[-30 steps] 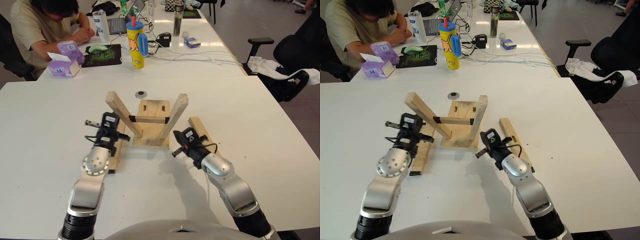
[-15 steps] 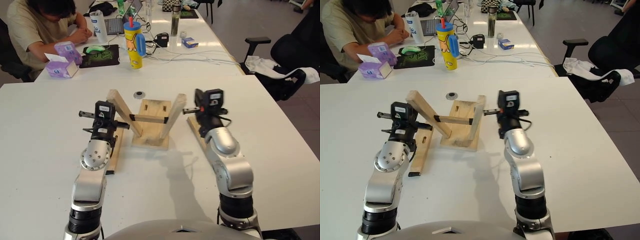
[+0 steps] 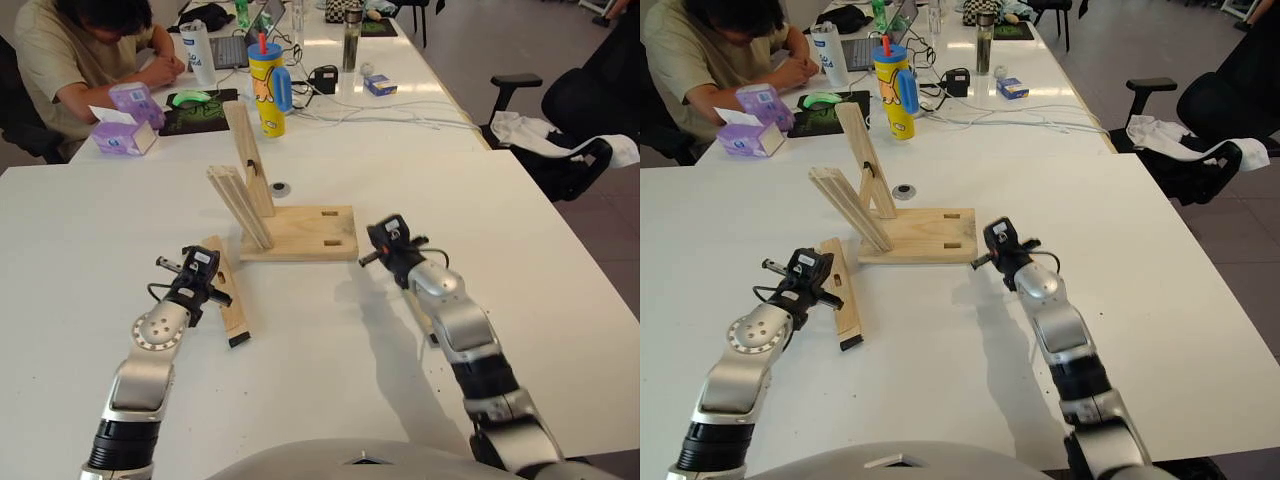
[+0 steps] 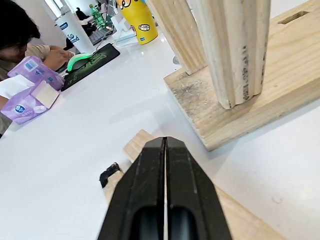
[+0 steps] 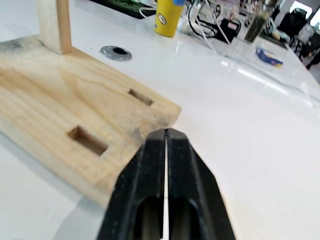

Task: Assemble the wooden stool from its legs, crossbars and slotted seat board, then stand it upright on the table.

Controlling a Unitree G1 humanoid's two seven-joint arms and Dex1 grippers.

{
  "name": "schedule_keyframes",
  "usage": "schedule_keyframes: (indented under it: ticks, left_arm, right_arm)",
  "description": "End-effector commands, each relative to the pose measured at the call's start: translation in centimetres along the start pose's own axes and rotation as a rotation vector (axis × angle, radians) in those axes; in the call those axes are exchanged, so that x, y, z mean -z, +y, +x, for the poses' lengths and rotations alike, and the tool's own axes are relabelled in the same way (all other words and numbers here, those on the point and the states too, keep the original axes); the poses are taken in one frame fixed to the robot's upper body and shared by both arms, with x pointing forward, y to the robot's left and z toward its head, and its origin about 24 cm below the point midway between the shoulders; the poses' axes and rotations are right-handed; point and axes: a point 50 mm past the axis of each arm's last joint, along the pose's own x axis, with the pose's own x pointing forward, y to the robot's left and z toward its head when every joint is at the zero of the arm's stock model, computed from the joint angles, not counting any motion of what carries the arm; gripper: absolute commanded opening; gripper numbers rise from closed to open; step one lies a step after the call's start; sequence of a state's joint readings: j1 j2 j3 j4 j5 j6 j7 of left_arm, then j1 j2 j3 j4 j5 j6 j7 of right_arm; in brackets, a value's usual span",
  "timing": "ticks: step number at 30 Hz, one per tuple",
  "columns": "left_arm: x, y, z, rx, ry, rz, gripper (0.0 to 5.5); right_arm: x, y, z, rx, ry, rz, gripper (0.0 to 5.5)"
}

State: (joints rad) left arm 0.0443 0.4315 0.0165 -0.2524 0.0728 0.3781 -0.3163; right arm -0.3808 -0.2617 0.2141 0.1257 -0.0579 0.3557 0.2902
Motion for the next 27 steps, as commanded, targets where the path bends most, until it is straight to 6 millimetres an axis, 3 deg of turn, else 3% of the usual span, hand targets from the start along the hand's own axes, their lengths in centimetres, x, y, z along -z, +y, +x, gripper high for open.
schedule_keyframes:
  ticks: [1, 6, 10, 14, 18, 21, 27]
  left_arm:
    - [-1.4, 0.3, 0.7, 0.103, -0.072, 0.025, 0.01]
    - [-3.5, -1.3, 0.5, 0.143, -0.164, 0.037, 0.01]
    - [-3.8, -3.8, -0.1, 0.204, -0.167, 0.044, 0.01]
    - [-2.9, -6.2, -1.5, 0.232, -0.115, 0.031, 0.01]
    - [-1.6, -6.0, -1.2, 0.199, -0.039, 0.05, 0.01]
    - [-0.5, -5.4, -0.5, 0.164, 0.021, 0.077, 0.01]
    - [-0.9, -4.5, 1.2, 0.123, 0.026, 0.104, 0.01]
  right_arm:
    - [2.3, 0.5, 2.6, -0.183, 0.155, -0.177, 0.0]
    - [4.2, 0.7, 4.0, -0.385, 0.335, -0.238, 0.0]
    - [6.5, 2.6, 1.8, -0.727, 0.54, -0.314, 0.0]
    - [6.0, 5.6, -0.6, -0.902, 0.568, -0.297, 0.0]
    - [5.3, 8.4, -3.7, -0.947, 0.54, -0.234, 0.0]
    - [3.3, 11.5, -5.1, -0.962, 0.436, -0.141, 0.0]
    - [3.6, 12.0, -4.3, -0.808, 0.427, -0.135, 0.0]
